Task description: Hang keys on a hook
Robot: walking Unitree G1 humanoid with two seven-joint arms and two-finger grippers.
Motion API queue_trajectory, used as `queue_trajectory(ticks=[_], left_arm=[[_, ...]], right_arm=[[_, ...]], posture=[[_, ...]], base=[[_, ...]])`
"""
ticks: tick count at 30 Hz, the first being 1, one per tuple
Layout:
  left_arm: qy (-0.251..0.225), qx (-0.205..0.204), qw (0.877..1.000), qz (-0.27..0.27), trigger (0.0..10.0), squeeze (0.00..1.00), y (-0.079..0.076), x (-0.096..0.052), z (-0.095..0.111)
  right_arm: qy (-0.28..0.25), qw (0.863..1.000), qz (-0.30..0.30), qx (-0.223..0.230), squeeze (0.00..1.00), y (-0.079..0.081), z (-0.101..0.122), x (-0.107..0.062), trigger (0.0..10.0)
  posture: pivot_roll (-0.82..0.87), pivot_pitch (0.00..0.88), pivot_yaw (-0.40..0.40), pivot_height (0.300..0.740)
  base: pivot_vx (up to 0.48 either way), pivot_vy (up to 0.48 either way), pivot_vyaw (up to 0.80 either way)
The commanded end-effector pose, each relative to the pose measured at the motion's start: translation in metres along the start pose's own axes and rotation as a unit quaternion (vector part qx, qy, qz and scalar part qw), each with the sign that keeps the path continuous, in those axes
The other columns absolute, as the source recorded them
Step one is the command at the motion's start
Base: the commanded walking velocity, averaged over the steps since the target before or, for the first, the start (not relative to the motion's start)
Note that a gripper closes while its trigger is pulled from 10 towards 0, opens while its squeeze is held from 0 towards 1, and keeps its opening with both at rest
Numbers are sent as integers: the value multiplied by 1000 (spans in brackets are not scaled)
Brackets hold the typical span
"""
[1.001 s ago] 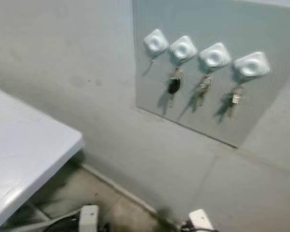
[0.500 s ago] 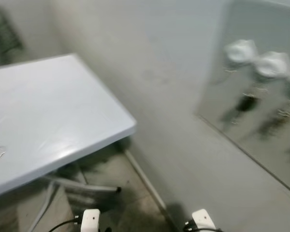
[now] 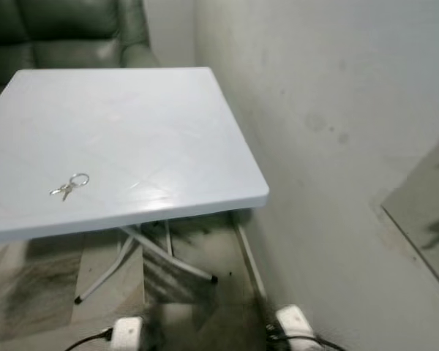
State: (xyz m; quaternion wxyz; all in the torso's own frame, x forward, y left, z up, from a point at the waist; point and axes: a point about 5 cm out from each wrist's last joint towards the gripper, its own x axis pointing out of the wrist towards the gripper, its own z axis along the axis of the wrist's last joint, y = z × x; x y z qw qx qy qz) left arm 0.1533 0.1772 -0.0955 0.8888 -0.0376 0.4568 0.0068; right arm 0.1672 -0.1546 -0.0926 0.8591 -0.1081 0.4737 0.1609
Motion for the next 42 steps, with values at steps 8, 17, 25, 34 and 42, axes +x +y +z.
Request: queue_trajectory(ticks=[8, 17, 25, 34, 42], left_arm=[[16, -4, 1000, -3, 10000, 0, -4, -2, -11], [19, -18, 1000, 2, 10000, 0, -2, -3, -13], [22, -29, 999, 6, 10000, 0, 0, -3, -14], [24, -33, 999, 7, 10000, 0, 0, -3, -14], [24, -34, 999, 7, 10000, 0, 0, -3, -14]], right_arm=[[17, 1000, -9, 5, 0, -7, -8, -2, 10000], [11, 999, -10, 34, 0, -8, -8, -3, 10000], [8, 999, -10, 46, 0, -8, -6, -2, 10000], [6, 999, -10, 50, 0, -9, -6, -2, 10000], [7, 999, -12, 52, 0, -9, -7, -3, 10000]], posture=[[-75, 0, -47, 740], [-77, 0, -46, 740], [-78, 0, -43, 740], [-81, 0, -41, 740], [-83, 0, -43, 740]], base=[[0, 0, 800], [0, 0, 356], [0, 0, 0], [0, 109, 0], [0, 404, 0]])
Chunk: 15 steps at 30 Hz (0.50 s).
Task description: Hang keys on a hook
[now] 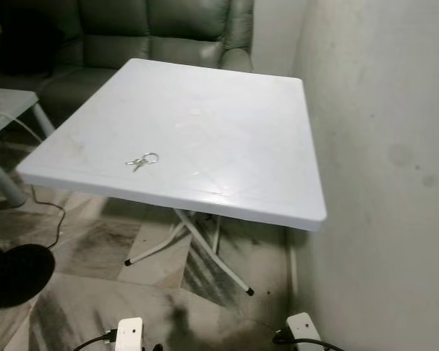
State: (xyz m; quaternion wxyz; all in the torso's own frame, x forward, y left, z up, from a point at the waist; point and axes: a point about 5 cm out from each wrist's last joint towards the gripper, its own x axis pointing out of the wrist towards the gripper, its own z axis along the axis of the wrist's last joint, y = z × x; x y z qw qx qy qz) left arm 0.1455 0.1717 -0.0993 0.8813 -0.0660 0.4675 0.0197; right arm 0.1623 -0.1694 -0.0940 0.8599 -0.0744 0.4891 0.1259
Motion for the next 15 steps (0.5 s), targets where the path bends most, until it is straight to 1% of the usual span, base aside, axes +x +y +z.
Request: queue_trajectory(ticks=[1, 15], left_arm=[[11, -3, 1000, 8, 10000, 0, 5, -1, -5], [10, -4, 1000, 7, 10000, 0, 3, -1, -4]], right_arm=[[-4, 1000, 1, 4, 0, 3, 2, 1, 10000], [-3, 1000, 1, 3, 0, 2, 2, 1, 10000]], posture=[[-83, 0, -43, 740], [-83, 0, -48, 740]], base=[[0, 401, 0], [0, 405, 0]])
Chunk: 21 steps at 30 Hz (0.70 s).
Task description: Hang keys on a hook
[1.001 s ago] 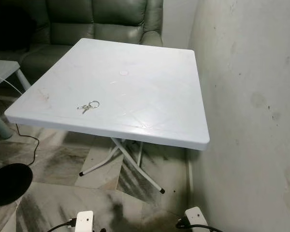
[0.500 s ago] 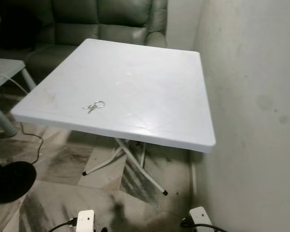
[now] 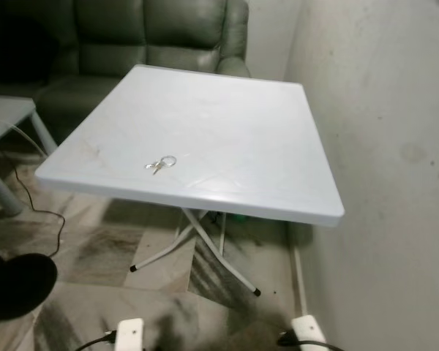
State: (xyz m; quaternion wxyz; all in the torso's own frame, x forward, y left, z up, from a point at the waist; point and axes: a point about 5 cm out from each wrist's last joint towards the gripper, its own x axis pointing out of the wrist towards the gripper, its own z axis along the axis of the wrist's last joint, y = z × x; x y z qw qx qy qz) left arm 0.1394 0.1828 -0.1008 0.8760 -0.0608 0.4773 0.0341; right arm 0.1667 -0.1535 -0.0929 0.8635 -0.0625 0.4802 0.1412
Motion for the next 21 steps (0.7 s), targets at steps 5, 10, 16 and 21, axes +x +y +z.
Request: queue_trajectory(ticks=[5, 10, 16, 21], left_arm=[[-2, -1, 1000, -9, 10000, 0, -10, 2, 2], [-3, -2, 1000, -10, 10000, 0, -10, 2, 2], [-4, -2, 1000, -10, 10000, 0, -10, 2, 2], [-6, -3, 1000, -11, 10000, 0, -11, 2, 3]], right_arm=[[8, 1000, -17, 0, 0, -12, -6, -4, 10000], [8, 1000, -17, -1, 0, -12, -6, -3, 10000], [8, 1000, -18, -1, 0, -12, -6, -4, 10000], [8, 1000, -18, 0, 0, -13, -6, -4, 10000]], posture=[[-82, 0, -50, 740], [-82, 0, -50, 740], [-82, 0, -51, 740], [-82, 0, -52, 740]], base=[[0, 406, 0], [0, 406, 0], [0, 407, 0], [0, 405, 0]])
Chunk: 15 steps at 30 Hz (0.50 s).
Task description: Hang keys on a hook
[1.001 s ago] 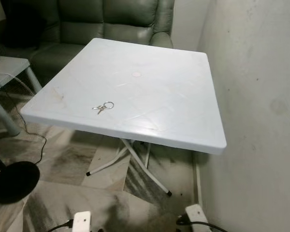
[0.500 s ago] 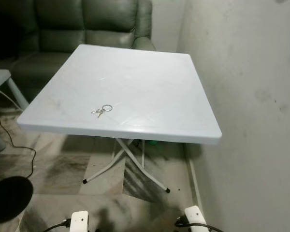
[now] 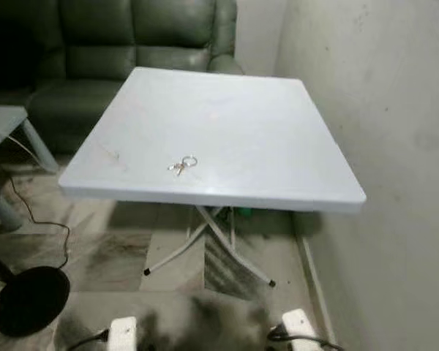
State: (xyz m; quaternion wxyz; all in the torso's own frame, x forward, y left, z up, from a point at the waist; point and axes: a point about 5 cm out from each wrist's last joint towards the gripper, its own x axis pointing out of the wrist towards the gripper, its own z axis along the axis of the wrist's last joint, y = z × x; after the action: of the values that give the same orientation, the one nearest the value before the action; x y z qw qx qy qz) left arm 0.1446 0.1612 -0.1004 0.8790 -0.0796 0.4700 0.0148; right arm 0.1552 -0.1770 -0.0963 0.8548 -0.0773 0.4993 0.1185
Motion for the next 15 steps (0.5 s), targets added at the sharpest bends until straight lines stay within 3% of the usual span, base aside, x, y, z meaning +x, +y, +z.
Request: queue_trajectory(ticks=[1, 15], left_arm=[[0, 5, 1000, 15, 10000, 0, 11, -1, 2], [-3, 4, 1000, 15, 10000, 0, 10, 0, 4]], right_arm=[[-16, 1000, 6, 0, 0, 6, 11, 3, 10000], [-16, 1000, 6, -2, 0, 6, 11, 3, 10000]], posture=[[-82, 0, -52, 740], [-80, 0, -54, 740]], base=[[0, 409, 0], [0, 405, 0]])
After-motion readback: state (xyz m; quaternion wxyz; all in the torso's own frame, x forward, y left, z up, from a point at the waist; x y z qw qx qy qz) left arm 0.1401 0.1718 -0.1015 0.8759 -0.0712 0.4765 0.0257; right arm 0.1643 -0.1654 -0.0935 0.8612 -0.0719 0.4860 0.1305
